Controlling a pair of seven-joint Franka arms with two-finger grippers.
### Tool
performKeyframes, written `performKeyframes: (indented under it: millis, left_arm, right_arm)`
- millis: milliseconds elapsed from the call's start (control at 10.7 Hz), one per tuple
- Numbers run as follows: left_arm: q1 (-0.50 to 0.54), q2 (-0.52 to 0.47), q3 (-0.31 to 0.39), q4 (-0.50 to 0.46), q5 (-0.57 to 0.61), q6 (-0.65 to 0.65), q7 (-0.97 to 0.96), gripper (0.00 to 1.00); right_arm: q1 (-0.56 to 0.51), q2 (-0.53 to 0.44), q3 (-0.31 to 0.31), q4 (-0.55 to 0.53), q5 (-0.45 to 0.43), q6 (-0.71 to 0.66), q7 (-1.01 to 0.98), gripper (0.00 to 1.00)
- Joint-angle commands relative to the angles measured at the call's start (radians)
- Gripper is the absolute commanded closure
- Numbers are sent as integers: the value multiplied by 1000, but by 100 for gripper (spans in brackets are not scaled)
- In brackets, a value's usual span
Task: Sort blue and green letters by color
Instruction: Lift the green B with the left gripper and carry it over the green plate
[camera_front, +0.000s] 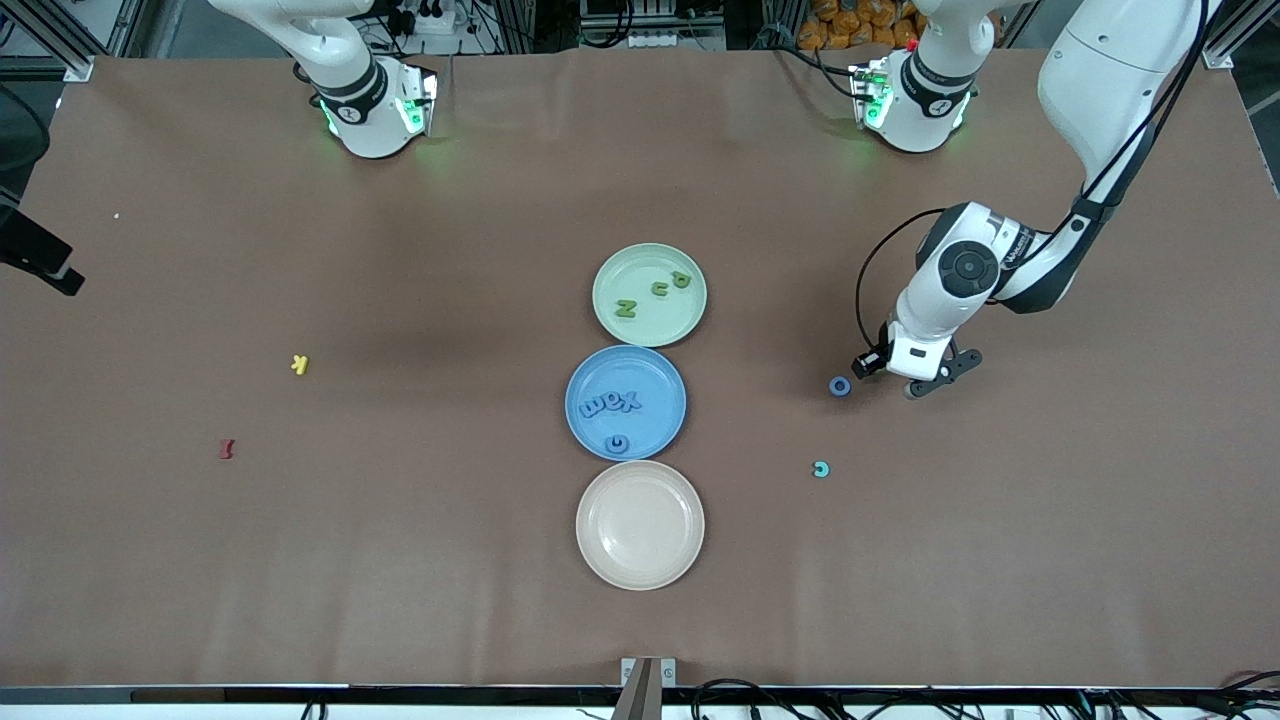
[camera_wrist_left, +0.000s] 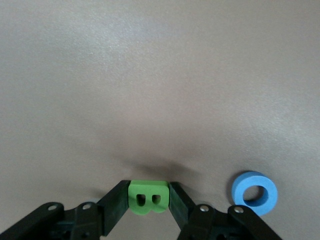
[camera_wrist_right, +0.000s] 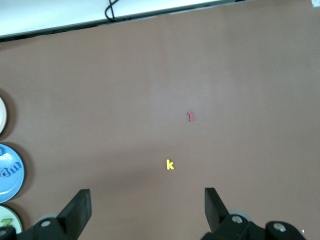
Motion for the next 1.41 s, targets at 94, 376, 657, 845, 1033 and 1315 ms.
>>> performKeyframes:
  millis: [94,376,657,845,1033,1315]
  left_arm:
    - [0,-17,-42,18,29,6,-42,100]
    - [-2,-36,-107,39,29,6,-144,100]
    - [-3,-61,-238,53,28,-8,-360,100]
    - [-12,-57,-324,67,28,-38,-471,100]
    - [-87,-47,-332,84,26,-40,-540,100]
    - [-237,2,-331,134,19,-40,-672,100]
  right_arm:
    - [8,59,-31,3,10,-12,10,0]
    - [1,57,-35,7,12,-19,8,0]
    - [1,57,-32,7,12,-12,10,0]
    - [7,57,-32,7,12,-11,11,0]
    - [7,59,-32,7,12,-9,16,0]
    - [11,68,-29,8,10,1,22,0]
